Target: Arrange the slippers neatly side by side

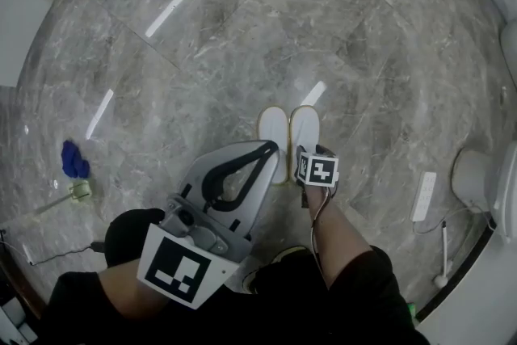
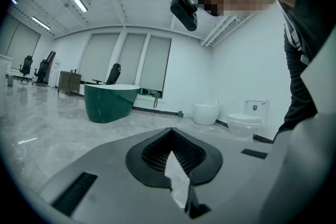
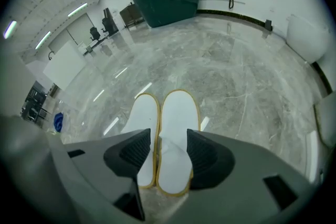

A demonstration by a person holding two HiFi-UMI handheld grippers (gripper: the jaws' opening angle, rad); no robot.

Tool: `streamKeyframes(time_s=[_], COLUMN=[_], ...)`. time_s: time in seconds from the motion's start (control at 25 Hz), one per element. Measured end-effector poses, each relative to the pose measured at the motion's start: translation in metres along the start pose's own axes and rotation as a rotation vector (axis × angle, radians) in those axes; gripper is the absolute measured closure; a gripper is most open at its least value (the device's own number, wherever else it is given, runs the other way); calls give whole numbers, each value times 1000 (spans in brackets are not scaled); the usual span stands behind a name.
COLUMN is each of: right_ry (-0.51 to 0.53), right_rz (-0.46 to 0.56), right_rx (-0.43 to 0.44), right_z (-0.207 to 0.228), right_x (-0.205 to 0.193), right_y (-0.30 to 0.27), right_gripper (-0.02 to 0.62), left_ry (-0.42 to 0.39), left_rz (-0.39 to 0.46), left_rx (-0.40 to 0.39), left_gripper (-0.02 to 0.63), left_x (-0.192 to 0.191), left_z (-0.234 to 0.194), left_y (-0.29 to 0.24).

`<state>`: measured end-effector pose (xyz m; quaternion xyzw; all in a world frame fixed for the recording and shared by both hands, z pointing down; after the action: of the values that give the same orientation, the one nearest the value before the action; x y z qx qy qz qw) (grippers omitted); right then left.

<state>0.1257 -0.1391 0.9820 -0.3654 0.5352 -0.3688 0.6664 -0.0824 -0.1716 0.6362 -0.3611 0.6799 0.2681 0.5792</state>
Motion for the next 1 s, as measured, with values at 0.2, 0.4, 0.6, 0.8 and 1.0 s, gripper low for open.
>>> streamKeyframes(time_s=[0.2,0.4,0.6,0.8,1.0], right_ry=[53,103,132,109,63], right_rz=[45,37,36,88,175], right_rx=[12,17,31,64,99], right_z=[-16,-36,-57,-92,-119], right_x=[14,36,69,112,147], right_y=[83,186,301,418,520], right_gripper=[403,403,403,403,403], left_ry=[15,35,33,-1,-92], left_rz=[-44,-88,-86,-63,-79], left_rx=[23,36,28,-1,-84], left_gripper=[604,604,604,604,604], left_x=[46,124,228,330,393], left_z=[17,45,79,104,119], left_y=[4,21,38,54,70])
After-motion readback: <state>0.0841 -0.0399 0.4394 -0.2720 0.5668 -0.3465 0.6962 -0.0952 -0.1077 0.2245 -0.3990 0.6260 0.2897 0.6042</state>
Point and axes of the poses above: the fingertips, and each gripper's own axes: y backward along the fingers, z to its right, x out of its top, the point moved 9 cm from there along y, backward along the fingers, and after that the axes turned 7 degrees about z, right-handed, at the moved point
